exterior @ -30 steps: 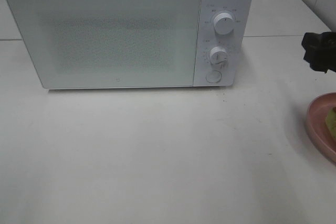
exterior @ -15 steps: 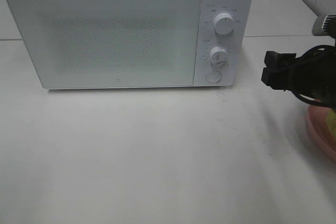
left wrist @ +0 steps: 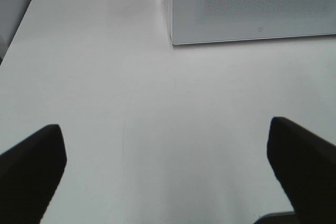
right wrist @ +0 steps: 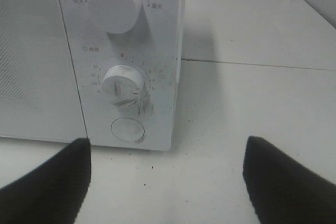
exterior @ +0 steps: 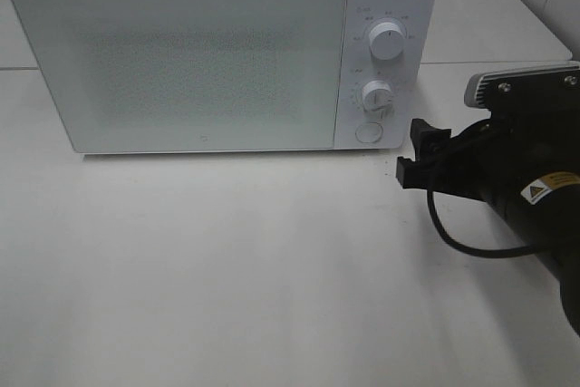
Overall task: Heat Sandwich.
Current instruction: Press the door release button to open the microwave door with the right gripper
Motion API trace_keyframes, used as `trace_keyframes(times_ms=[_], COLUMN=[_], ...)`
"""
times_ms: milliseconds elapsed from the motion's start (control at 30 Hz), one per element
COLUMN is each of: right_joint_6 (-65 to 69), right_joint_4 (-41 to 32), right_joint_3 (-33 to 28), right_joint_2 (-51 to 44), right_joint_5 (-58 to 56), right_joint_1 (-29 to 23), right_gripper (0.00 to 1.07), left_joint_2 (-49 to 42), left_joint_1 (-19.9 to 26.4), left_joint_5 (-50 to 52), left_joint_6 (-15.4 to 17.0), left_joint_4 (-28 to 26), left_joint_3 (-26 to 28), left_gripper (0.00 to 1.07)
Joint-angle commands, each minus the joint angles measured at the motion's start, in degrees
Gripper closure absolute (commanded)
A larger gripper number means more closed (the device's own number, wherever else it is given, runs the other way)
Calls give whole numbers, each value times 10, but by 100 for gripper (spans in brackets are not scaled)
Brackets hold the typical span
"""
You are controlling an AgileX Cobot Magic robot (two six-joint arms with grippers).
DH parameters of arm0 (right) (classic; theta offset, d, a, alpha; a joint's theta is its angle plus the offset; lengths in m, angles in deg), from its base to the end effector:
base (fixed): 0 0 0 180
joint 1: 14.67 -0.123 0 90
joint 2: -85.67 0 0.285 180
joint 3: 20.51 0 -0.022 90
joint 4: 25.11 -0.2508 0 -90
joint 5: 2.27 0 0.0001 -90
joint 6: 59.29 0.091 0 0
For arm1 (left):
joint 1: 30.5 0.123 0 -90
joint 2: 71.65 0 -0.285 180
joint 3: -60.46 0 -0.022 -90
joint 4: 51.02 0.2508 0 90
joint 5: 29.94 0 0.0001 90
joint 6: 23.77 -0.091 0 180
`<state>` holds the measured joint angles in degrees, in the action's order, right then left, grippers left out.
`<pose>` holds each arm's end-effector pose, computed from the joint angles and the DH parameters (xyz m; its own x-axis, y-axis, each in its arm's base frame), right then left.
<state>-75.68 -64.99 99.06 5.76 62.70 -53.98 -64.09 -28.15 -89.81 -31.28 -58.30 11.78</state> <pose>0.2090 0.1028 0.1592 -0.1626 -0.0766 -0.9837 -0.0671 0.9955 -0.0665 -0.0045 -0.0102 0.2785 -0.4317 0.0489 -0.9007 0.0869 0.9961 0.0125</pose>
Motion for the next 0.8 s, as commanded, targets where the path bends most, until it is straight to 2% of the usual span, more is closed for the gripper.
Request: trace_keyframes(times_ms=[33,333,667,800], right_joint_6=[-2,-2,8,103], right_joint_4=[-44,-83,-85,-85], right_joint_3=[-1,-1,-1,-1], right_joint_2=[20,38,38,38], right_joint_5=[33,50,47,46], right_joint_1=[-40,-89,-89,-89], right_gripper=[31,31,31,31], left_joint_2=[-15,-15,-15,-15], left_joint_1=[0,0,0,0], left_joint_5=[9,9,9,9], left_joint_6=[4,4,4,4], left_joint_4=[-5,-5,-5,-5], left_joint_3=[-1,-1,-1,-1], left_gripper=[5,5,5,5])
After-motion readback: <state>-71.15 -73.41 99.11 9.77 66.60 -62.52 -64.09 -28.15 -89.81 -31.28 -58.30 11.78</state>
